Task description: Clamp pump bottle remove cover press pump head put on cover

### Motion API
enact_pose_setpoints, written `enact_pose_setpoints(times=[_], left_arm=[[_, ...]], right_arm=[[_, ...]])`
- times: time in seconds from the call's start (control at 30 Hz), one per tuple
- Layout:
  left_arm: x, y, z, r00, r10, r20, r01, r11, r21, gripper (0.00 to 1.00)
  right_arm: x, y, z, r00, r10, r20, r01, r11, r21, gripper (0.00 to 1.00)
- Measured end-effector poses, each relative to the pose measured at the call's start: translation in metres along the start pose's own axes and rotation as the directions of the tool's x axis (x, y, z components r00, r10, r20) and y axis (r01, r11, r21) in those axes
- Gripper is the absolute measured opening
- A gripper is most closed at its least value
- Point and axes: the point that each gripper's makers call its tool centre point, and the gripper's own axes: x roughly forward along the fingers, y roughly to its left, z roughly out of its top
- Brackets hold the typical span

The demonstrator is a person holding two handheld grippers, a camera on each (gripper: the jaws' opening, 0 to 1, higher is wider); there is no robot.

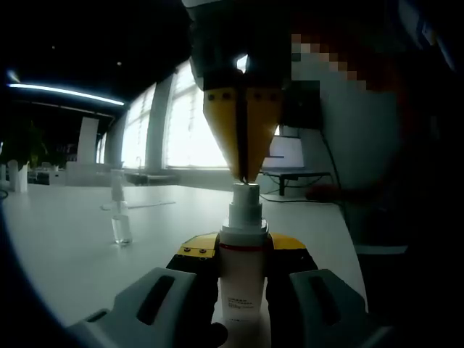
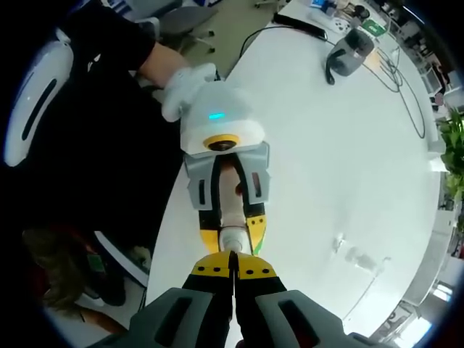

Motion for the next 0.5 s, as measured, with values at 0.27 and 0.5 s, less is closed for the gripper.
enact_pose_setpoints(times=[0.27, 0.5], left_arm=[[-0.0001, 0.0007, -0.0004, 1.0, 0.0, 0.0, 0.0, 1.0, 0.0, 0.15], [-0.0002, 0.0019, -0.0006, 1.0, 0.0, 0.0, 0.0, 1.0, 0.0, 0.15]], right_arm=[[0.0002, -0.0001, 0.0, 1.0, 0.003, 0.002, -0.003, 1.0, 0.002, 0.0], [0.0003, 0.0, -0.0001, 1.0, 0.001, -0.001, -0.001, 1.0, 0.0, 0.0]])
